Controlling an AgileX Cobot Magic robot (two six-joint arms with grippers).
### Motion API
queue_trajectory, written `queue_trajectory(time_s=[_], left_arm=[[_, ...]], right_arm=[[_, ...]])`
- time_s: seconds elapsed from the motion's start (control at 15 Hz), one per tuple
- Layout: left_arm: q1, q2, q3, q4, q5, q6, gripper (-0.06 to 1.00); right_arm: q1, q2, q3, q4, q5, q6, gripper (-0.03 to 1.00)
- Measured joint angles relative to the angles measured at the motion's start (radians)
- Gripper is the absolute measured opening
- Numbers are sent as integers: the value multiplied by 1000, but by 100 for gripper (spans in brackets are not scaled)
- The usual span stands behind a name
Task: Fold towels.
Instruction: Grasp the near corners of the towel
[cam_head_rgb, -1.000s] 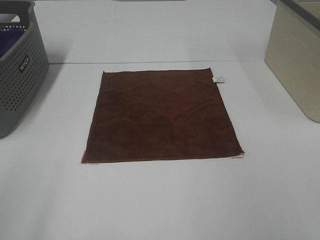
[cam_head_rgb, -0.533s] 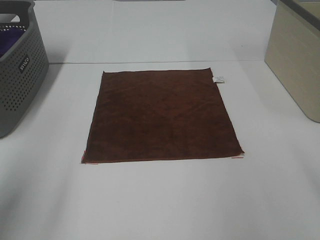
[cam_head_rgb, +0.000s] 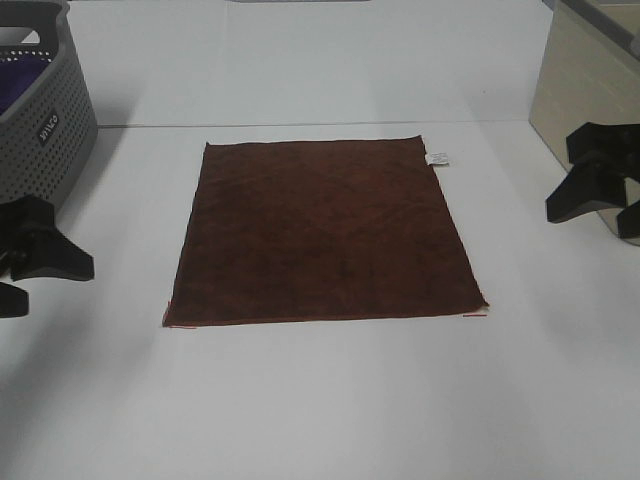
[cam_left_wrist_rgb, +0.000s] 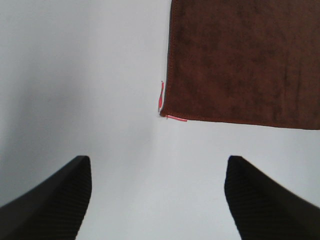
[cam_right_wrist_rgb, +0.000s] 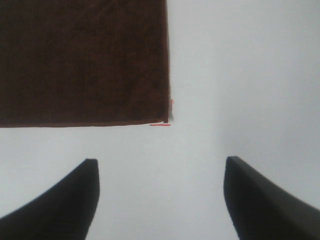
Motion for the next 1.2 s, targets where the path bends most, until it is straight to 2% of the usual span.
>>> queue_trajectory(time_s=[0.2,0.33,0.47,0.53,0.73,1.2], left_arm=[[0,183,-80,-191,19,179,71],[0,292,-138,-298,64,306,71],[0,377,-181,-363,100,397,71],[0,412,-202,-383,111,421,71],[0,505,-254,-383,128,457,71],[-20,605,-318,-424,154,467,70]], right_arm=[[-21,175,-41,161,10,-160,67],[-92,279,-79,296,54,-290,67],[-165,388,-129,414,136,-427,67],[-189,445,-155,450,172,-473,67],[-198,571,-213,455,194,-517,67],[-198,689,-225,485,148,-528,67]])
